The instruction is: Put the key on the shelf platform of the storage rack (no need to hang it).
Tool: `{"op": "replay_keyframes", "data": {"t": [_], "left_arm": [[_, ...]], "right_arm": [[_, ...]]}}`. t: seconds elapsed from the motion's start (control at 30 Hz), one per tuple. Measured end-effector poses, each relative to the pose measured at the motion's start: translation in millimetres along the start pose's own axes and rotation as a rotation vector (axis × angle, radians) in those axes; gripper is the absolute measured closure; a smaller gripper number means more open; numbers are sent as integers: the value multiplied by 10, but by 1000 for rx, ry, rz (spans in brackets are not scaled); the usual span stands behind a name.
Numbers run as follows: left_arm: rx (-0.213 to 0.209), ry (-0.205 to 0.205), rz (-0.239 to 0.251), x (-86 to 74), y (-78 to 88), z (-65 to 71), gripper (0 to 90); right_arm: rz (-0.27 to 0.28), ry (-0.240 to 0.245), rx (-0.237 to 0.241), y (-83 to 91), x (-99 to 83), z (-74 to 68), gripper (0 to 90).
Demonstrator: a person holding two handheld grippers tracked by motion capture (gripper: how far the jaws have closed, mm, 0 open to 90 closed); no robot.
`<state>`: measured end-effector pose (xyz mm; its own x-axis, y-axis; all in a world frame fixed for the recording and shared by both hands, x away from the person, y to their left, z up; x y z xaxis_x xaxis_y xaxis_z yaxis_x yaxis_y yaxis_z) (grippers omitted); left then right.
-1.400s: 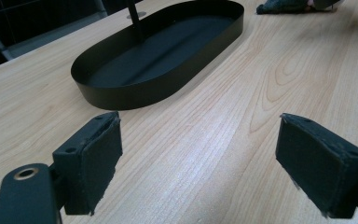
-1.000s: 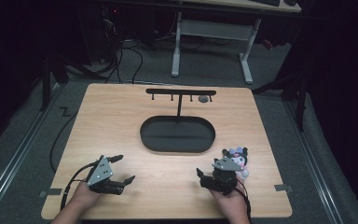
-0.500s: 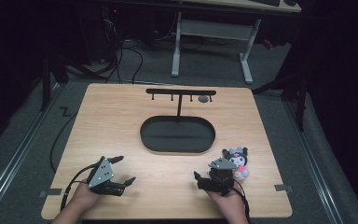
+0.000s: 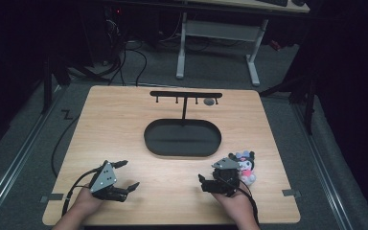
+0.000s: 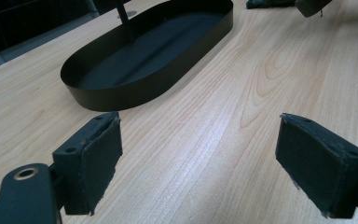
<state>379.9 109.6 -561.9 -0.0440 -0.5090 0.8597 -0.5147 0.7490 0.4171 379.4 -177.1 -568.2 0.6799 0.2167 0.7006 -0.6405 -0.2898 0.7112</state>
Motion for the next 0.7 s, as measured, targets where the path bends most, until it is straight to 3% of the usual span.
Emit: {"op": "replay_keyframes", "data": {"t": [0.2,0.37,0.7], "left_arm": [[0,-8,-1,2,0,12,154],[-3,-13,0,2,0,18,154],[-2,-17,-1,2,0,24,154]], "right_arm": [[-50,-10,0,32,-55,10,152],[-83,-54,-3,44,-85,55,152],[-140,-23,-10,90,-84,55,152]]}}
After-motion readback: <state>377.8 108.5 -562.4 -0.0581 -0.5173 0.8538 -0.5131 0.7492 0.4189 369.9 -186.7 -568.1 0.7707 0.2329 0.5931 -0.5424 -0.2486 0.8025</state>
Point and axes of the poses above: each handheld gripper's, and its own axes: y roughly backward along the jaws, x roughly out of its top, z roughly to its right, the point moved 10 cm from there along -y, roughly forward along the jaws, and after that the axes turned 8 degrees about -y, right-handed, at the moved point
